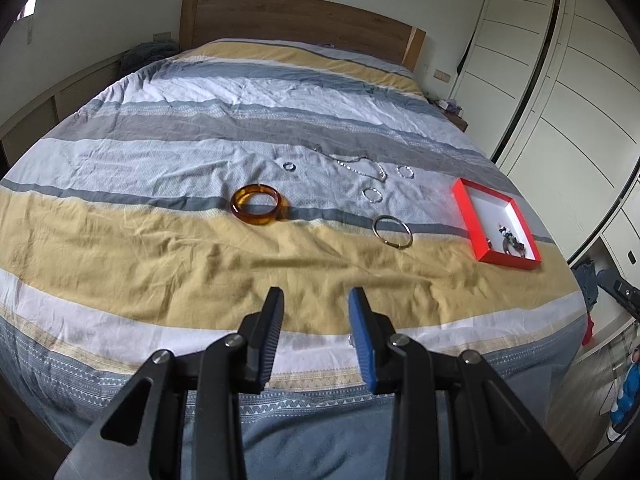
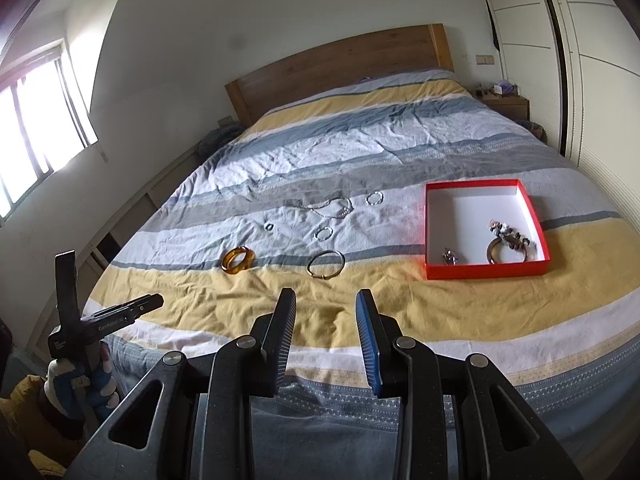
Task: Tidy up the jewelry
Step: 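Grasp the small silver ring on the duvet with the left gripper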
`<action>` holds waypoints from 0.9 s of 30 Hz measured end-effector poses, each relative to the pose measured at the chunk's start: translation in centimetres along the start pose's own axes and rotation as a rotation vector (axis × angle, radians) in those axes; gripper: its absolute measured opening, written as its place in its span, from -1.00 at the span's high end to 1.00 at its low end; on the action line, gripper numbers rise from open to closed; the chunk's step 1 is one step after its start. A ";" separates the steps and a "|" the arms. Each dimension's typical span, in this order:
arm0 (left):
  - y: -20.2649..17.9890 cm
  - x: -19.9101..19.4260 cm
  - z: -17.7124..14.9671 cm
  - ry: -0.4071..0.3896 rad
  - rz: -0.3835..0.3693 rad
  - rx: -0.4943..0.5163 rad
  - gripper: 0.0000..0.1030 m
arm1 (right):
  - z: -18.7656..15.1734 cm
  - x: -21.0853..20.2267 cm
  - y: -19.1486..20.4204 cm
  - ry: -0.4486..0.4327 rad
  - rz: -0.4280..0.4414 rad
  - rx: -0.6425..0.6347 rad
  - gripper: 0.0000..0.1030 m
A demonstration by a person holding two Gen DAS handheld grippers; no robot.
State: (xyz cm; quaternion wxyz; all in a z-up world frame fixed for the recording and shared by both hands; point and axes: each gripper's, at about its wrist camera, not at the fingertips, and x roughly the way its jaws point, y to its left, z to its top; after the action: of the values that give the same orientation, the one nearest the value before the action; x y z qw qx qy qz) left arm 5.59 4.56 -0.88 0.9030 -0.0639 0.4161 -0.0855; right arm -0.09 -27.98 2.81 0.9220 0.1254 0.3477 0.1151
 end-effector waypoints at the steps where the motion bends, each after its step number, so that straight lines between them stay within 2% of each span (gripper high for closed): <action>1: -0.2 0.5 -0.3 0.010 0.002 0.005 0.38 | -0.4 0.4 -0.2 0.012 0.001 0.002 0.39; 11: -1.5 4.8 -2.2 0.110 0.006 0.016 0.38 | -2.3 4.0 -2.4 0.080 0.027 0.045 0.39; 21: -4.5 9.6 -4.3 0.223 -0.018 0.065 0.38 | -3.2 5.2 -5.1 0.103 0.034 0.094 0.39; 27: -4.8 11.7 -4.6 0.279 -0.028 0.063 0.38 | -3.6 6.1 -6.8 0.116 0.035 0.127 0.39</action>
State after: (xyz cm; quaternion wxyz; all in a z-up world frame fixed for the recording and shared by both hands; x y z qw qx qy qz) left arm 9.09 -2.78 -11.66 0.8368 -0.0285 0.5336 -0.1190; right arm 2.84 -32.05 -5.67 0.8883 0.1829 0.4049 0.1160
